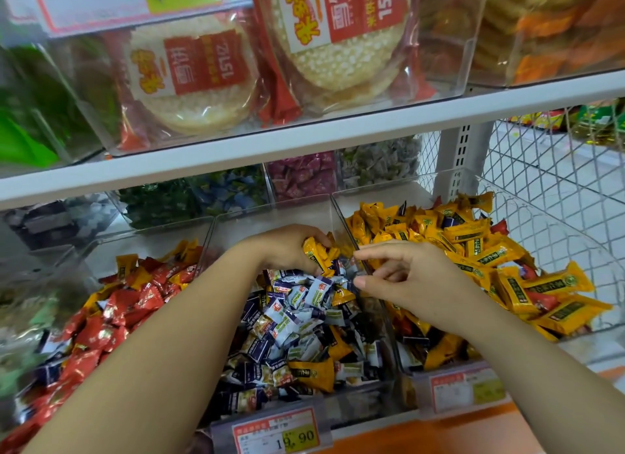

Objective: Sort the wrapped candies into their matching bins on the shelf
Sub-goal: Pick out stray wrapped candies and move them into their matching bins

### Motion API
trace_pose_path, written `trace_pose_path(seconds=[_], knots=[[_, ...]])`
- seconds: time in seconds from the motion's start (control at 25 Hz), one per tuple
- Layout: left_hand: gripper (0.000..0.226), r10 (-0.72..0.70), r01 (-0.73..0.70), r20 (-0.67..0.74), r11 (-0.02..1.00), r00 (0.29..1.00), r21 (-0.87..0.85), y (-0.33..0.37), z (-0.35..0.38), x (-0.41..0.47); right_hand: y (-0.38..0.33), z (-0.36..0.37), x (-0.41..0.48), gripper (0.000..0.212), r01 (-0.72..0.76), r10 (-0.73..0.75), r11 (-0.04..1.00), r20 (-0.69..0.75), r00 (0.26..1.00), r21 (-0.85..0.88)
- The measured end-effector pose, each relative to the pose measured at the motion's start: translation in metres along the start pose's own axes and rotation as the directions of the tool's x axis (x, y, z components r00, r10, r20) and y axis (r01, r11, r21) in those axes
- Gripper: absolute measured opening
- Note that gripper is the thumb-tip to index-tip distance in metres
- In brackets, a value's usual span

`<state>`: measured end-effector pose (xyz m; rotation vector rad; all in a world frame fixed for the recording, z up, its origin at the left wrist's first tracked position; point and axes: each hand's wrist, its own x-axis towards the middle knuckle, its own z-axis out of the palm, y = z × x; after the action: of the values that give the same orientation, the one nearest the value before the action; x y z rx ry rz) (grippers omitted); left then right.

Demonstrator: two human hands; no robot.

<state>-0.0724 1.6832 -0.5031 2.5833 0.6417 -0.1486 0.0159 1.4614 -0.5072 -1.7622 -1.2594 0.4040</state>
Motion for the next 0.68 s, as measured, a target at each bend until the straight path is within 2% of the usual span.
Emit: trace_pose_path(seconds=[0.12,0.28,0.44,0.48,0.56,0.68], knots=[[0.049,0.034,-0.032,-0.080,0.999,0.996,0.023,0.005,-0.004,-0.015,-0.001,-0.001,-0.001,0.038,-0.007,0.007,1.000,0.007,1.000,0.007],[0.043,0.106,-0.120,-0.316,0.992,0.943,-0.025,0.027,-0.009,-0.049,-0.004,-0.001,-0.007,0.033,0.017,-0.018,0.999,-0.025,1.000,-0.032],[0.040,0.199,-0.256,-0.535,0.966,0.821,-0.034,0.061,-0.009,-0.075,-0.005,-0.017,-0.014,0.016,0.023,-0.030,0.999,-0.280,0.960,-0.026],[0.040,0.225,-0.290,-0.548,0.957,0.806,-0.032,0.071,-0.009,-0.076,-0.005,-0.024,-0.015,0.014,0.013,-0.018,1.000,-0.347,0.938,-0.015],[0.041,0.261,-0.326,-0.514,0.944,0.817,-0.040,0.091,-0.005,-0.071,-0.001,-0.036,-0.018,0.012,0.002,0.003,1.000,-0.460,0.888,0.010],[0.045,0.282,-0.334,-0.440,0.941,0.852,-0.044,0.119,0.010,-0.051,0.005,-0.047,-0.021,0.013,-0.001,0.028,0.999,-0.528,0.849,0.052]])
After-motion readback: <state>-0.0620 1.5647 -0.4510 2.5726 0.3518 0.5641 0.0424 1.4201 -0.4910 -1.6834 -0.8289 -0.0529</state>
